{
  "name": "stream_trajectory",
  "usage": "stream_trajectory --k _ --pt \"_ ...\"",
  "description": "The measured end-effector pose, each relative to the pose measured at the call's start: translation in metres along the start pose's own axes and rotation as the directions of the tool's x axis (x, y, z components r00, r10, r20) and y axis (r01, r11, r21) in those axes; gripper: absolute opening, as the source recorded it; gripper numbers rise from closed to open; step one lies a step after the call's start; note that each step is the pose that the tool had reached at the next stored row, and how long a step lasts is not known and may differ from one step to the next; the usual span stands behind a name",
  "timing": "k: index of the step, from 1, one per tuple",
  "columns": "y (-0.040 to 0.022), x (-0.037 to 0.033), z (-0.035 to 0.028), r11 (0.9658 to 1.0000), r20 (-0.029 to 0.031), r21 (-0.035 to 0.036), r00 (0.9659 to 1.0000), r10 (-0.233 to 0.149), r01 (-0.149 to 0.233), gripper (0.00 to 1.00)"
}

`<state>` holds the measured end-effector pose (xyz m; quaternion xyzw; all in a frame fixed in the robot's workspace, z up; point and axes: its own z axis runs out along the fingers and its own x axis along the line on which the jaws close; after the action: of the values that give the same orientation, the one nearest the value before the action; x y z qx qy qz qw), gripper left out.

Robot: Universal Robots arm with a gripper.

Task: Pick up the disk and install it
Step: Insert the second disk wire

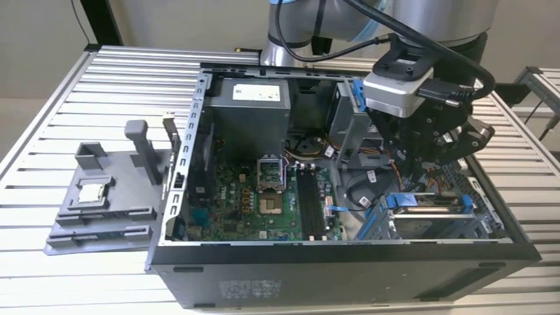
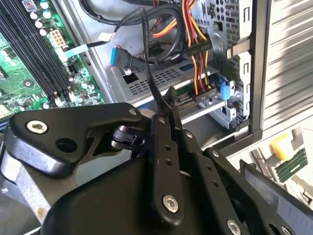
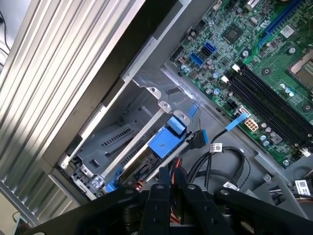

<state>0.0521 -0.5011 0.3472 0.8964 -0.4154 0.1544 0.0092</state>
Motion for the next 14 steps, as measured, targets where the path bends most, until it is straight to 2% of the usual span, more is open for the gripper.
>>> stream_trajectory --k 3,7,11,14 --pt "0.0021 0.0023 0.0004 0.9999 -0.0014 -0.0044 0.9999 0.015 -0.015 0.00" --pt "0.0027 0.0031 0.0005 0.9994 0.0027 -0.0049 0.9994 0.035 -0.035 0.00" --pt "0.0030 0.0031 0.0003 0.9980 0.0146 -0.0011 0.9979 0.063 -0.063 0.00" --pt "0.0035 0.0031 0.0000 0.9961 0.0301 0.0042 0.9956 0.088 -0.088 0.00"
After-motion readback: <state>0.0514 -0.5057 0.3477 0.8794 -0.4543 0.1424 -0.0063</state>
